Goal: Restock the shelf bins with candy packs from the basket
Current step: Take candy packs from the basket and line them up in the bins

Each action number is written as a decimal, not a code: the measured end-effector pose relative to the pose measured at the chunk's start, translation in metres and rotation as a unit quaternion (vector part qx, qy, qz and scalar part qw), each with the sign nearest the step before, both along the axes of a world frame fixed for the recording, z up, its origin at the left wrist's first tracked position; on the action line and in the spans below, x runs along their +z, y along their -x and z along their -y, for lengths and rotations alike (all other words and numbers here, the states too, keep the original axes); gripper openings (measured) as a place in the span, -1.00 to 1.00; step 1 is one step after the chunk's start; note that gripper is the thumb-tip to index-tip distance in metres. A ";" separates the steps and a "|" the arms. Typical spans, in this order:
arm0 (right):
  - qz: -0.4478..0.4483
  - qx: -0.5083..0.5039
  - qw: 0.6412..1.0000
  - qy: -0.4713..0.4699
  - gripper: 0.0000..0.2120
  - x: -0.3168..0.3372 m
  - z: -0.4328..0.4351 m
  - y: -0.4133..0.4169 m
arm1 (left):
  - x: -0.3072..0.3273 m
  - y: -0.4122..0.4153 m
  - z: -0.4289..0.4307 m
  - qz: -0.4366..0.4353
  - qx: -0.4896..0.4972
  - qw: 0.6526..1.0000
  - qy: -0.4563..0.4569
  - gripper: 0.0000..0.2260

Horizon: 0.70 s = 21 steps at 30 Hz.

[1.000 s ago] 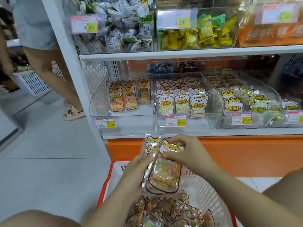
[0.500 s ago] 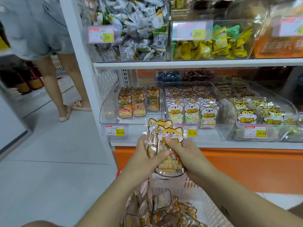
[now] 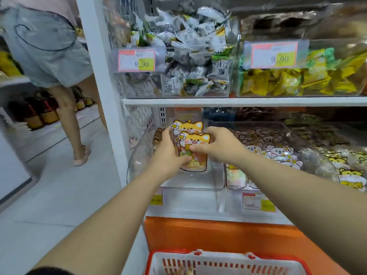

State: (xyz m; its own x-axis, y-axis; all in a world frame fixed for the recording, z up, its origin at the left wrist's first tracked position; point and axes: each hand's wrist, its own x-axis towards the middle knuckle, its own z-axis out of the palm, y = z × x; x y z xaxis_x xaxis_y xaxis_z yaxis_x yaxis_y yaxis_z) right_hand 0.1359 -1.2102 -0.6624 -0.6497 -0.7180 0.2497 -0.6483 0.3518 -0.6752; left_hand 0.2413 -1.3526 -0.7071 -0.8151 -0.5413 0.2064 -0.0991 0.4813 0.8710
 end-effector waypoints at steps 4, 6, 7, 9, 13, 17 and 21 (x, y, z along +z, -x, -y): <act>-0.139 0.045 0.973 -0.178 -0.62 -0.007 0.022 0.037 | -0.037 0.041 0.027 0.022 0.031 0.999 -0.012 -0.20; -0.184 0.039 0.956 -0.224 -0.57 -0.012 0.035 0.055 | -0.048 0.061 0.034 0.063 0.043 0.997 -0.011 -0.30; -0.199 0.034 0.948 -0.246 -0.55 -0.014 0.041 0.064 | -0.051 0.070 0.036 0.075 0.045 0.996 -0.015 -0.32; -0.225 0.014 0.927 -0.299 -0.53 -0.015 0.048 0.079 | -0.055 0.087 0.041 0.089 0.041 0.995 -0.010 -0.20; -0.286 -0.061 0.889 -0.352 -0.55 -0.019 0.057 0.089 | -0.061 0.111 0.047 0.149 0.019 0.986 0.070 -0.11; -0.385 -0.085 0.854 -0.340 -0.42 -0.024 0.067 0.075 | -0.070 0.118 0.046 0.182 0.021 0.978 0.098 -0.08; -0.462 -0.041 0.839 -0.286 -0.67 -0.020 0.068 0.047 | -0.077 0.120 0.043 0.191 0.029 0.971 0.137 -0.02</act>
